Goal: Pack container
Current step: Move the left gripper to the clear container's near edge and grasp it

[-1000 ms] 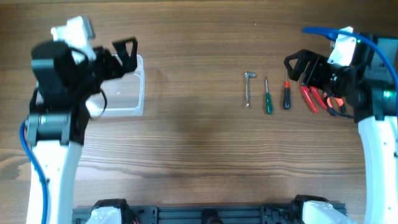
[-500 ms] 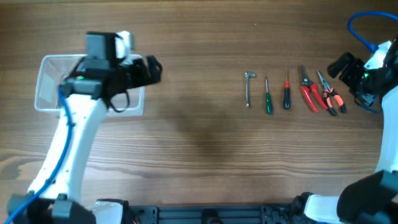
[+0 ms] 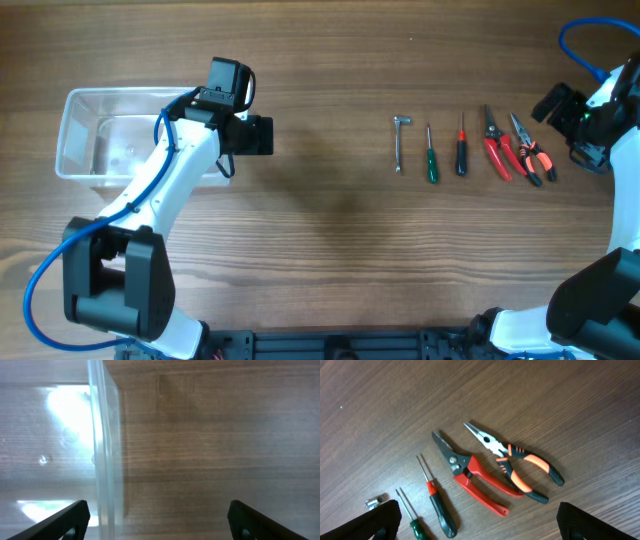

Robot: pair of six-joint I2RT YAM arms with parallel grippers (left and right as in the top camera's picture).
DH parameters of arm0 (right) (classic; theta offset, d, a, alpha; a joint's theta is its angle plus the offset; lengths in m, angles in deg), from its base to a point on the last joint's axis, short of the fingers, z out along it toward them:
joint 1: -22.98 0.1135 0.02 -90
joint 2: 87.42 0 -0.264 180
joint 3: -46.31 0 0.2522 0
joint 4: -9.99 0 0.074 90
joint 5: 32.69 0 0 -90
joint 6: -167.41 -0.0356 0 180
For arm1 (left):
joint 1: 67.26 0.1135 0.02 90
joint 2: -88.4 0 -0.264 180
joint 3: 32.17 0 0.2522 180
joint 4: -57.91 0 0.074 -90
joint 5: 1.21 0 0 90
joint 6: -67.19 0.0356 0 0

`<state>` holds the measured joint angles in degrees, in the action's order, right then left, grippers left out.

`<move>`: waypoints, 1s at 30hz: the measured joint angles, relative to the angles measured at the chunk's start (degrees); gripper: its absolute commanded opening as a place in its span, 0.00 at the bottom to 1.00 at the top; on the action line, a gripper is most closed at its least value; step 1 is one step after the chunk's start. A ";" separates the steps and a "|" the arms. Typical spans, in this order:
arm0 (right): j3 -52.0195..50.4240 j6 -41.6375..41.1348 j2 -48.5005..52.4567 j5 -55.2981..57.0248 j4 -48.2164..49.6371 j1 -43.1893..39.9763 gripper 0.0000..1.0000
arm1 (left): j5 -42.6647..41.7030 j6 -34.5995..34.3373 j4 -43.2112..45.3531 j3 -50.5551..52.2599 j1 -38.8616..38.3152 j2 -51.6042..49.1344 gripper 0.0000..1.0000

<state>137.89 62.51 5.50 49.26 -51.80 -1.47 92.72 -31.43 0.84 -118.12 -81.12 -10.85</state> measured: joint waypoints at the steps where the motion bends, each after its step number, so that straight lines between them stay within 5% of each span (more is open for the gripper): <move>1: 0.00 0.00 0.04 0.09 0.37 0.00 1.00 | 0.46 0.00 0.11 0.00 0.00 -0.09 0.87; 8: 0.00 0.00 0.52 0.24 1.68 0.00 1.00 | 0.98 0.96 0.28 -0.11 0.50 -4.44 0.50; 14: 0.00 0.00 0.63 0.35 1.88 0.02 1.00 | 1.81 1.51 0.22 -0.15 0.55 -8.63 0.34; 17: 0.00 0.00 0.63 0.42 2.05 0.00 1.00 | 2.34 1.81 0.22 -0.17 0.55 -8.63 0.04; 30: 0.00 0.00 0.63 0.42 3.76 0.02 1.00 | 3.56 -3.82 -3.04 -1.81 -1.92 -7.87 0.04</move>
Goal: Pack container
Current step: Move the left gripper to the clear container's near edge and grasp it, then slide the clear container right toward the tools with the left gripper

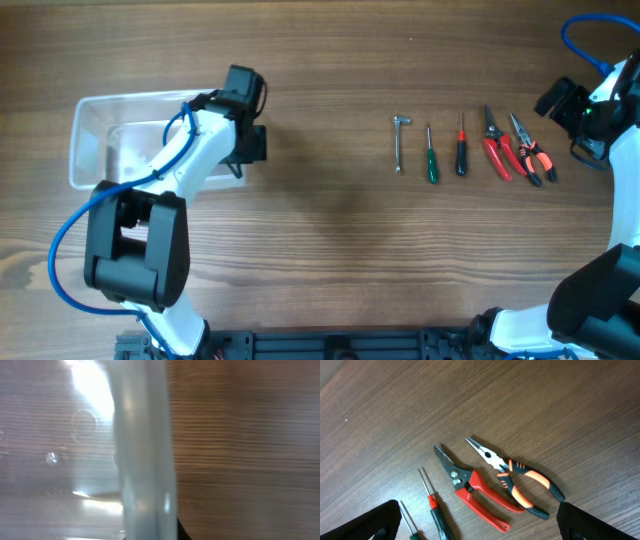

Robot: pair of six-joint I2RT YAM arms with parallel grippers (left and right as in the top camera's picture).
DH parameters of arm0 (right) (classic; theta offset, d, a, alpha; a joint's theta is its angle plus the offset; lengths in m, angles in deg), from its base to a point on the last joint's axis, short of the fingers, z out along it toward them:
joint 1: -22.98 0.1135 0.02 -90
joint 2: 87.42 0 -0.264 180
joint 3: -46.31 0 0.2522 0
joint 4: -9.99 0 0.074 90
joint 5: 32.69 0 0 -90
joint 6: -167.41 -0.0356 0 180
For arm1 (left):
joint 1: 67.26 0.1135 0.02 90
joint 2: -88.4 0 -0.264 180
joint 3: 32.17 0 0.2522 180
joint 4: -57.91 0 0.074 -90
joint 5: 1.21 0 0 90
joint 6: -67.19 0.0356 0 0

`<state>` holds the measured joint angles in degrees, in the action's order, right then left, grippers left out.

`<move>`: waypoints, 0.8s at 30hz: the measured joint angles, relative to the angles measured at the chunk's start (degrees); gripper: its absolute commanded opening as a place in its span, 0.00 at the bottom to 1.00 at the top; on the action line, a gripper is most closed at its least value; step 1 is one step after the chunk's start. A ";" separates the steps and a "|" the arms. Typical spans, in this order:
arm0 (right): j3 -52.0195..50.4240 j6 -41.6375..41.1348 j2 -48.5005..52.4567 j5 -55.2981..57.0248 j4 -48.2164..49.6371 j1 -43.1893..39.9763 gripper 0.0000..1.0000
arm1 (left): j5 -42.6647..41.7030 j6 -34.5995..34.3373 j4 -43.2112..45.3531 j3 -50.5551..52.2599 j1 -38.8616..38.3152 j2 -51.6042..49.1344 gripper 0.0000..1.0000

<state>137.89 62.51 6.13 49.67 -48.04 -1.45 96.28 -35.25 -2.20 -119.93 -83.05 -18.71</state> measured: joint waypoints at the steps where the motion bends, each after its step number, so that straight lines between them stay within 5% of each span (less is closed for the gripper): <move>1: 0.00 0.00 0.00 0.02 0.33 -0.02 1.00 | -0.11 -1.07 -1.66 -1.53 -1.14 0.09 0.04; 11: 0.00 0.00 0.00 0.07 4.57 -0.02 1.00 | -2.82 -17.25 -0.94 -13.55 -21.68 1.25 0.04; 24: 0.00 0.00 0.00 0.22 8.79 -0.02 1.00 | 0.26 -19.80 6.16 -13.73 -30.23 -6.88 0.04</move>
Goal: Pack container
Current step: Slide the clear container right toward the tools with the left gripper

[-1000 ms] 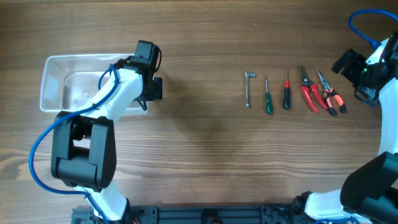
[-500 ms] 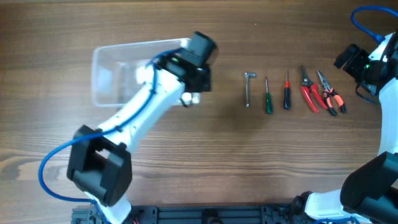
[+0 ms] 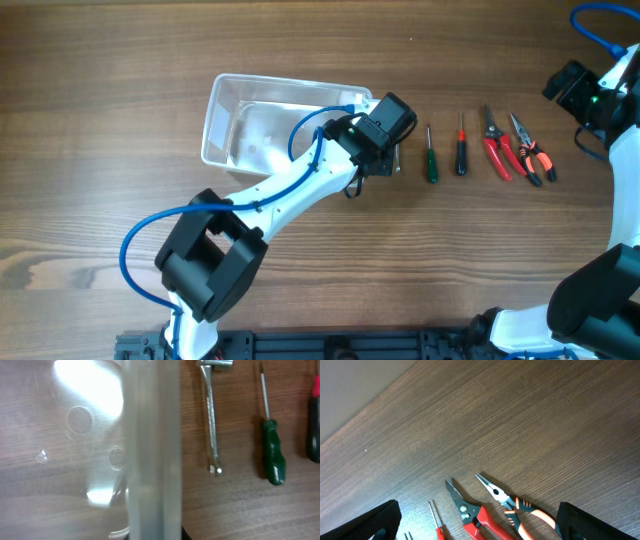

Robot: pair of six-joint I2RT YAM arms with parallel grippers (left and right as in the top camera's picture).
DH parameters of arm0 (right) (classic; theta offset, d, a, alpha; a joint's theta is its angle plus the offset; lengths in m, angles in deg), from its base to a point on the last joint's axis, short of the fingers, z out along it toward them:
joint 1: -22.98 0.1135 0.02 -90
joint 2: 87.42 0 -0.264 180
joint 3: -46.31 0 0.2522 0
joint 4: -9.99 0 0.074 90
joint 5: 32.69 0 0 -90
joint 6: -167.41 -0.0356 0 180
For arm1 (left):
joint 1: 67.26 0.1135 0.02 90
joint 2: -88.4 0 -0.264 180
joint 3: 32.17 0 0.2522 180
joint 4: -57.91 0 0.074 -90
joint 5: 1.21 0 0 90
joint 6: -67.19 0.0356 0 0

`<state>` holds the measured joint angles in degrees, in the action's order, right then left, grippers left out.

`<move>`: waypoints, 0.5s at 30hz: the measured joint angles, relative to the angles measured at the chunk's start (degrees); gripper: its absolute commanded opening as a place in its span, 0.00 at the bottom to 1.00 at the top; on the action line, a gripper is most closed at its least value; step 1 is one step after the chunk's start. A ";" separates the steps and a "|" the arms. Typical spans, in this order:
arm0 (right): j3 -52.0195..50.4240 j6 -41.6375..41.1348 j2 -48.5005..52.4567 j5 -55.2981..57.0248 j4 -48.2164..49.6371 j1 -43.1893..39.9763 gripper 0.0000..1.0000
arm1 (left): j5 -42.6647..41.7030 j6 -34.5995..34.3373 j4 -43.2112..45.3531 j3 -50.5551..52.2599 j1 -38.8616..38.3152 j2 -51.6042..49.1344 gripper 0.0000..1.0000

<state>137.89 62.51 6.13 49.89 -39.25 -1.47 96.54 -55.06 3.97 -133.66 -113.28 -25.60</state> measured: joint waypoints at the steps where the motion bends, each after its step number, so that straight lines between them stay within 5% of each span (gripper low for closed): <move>1: 0.00 0.00 0.00 0.00 0.00 0.00 1.00 | 0.37 -0.24 0.48 0.00 0.02 -0.26 0.04; 15: 0.00 -0.20 0.00 -0.02 -0.79 0.02 1.00 | 3.10 -3.10 4.24 -0.42 0.61 -4.98 0.04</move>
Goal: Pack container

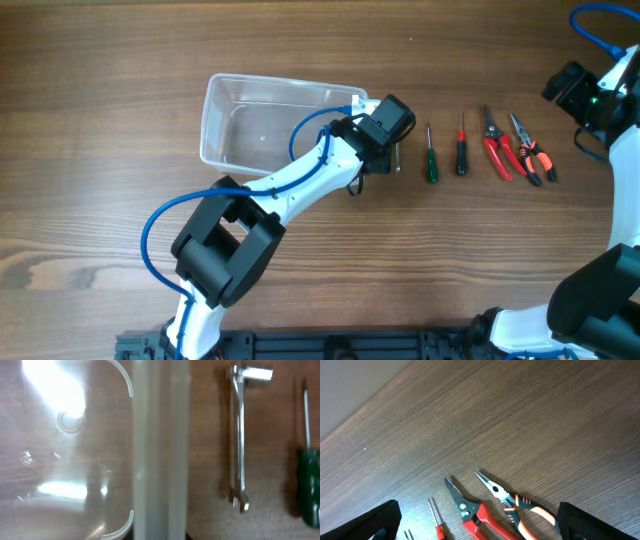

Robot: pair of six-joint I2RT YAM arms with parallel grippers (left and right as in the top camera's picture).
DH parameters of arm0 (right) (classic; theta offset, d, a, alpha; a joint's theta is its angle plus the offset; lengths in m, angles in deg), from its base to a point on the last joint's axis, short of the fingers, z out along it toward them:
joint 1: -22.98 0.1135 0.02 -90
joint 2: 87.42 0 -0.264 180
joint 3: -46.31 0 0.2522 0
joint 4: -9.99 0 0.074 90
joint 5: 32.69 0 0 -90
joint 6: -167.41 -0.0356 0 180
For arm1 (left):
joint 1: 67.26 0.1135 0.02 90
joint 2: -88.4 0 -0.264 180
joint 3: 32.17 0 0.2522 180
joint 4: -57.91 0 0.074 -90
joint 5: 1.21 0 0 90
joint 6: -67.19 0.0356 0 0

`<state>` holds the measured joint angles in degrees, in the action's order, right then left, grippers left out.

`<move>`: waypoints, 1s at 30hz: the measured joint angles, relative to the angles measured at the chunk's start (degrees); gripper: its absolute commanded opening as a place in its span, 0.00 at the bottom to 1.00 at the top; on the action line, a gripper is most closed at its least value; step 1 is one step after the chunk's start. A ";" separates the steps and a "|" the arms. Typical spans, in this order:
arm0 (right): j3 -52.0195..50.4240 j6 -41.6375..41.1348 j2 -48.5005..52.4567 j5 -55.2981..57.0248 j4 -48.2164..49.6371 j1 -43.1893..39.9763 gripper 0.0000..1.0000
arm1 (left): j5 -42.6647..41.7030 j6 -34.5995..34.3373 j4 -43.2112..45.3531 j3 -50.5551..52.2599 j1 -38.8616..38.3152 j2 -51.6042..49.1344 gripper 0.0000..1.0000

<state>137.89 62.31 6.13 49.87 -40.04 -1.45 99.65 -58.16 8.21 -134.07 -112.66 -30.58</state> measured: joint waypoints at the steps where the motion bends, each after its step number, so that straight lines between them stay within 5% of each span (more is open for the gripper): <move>1: 0.00 0.00 0.00 0.02 -0.09 0.00 1.00 | 0.66 -1.05 0.24 0.00 -0.02 -0.02 0.04; 13: 0.00 0.00 0.00 0.02 -0.04 0.00 1.00 | 0.22 -8.74 -3.26 -0.35 0.59 -0.02 0.06; 18: 0.00 0.00 0.00 0.02 -0.04 0.00 1.00 | -1.86 -11.23 -2.82 -0.33 0.76 -0.09 0.25; 20: 0.00 0.00 0.00 0.02 -0.04 0.00 1.00 | -3.87 -12.90 -2.54 -0.33 0.87 -0.20 0.55; 22: 0.00 0.00 0.00 0.02 -0.04 0.00 1.00 | -5.73 -13.99 -2.23 -0.33 0.90 -0.42 0.64; 30: 0.00 0.00 0.00 0.02 -0.04 0.00 1.00 | -8.44 -15.41 -1.25 -0.33 1.03 -0.59 0.68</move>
<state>137.89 62.31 6.13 49.89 -40.08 -1.45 91.21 -73.57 6.96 -134.40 -111.64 -31.17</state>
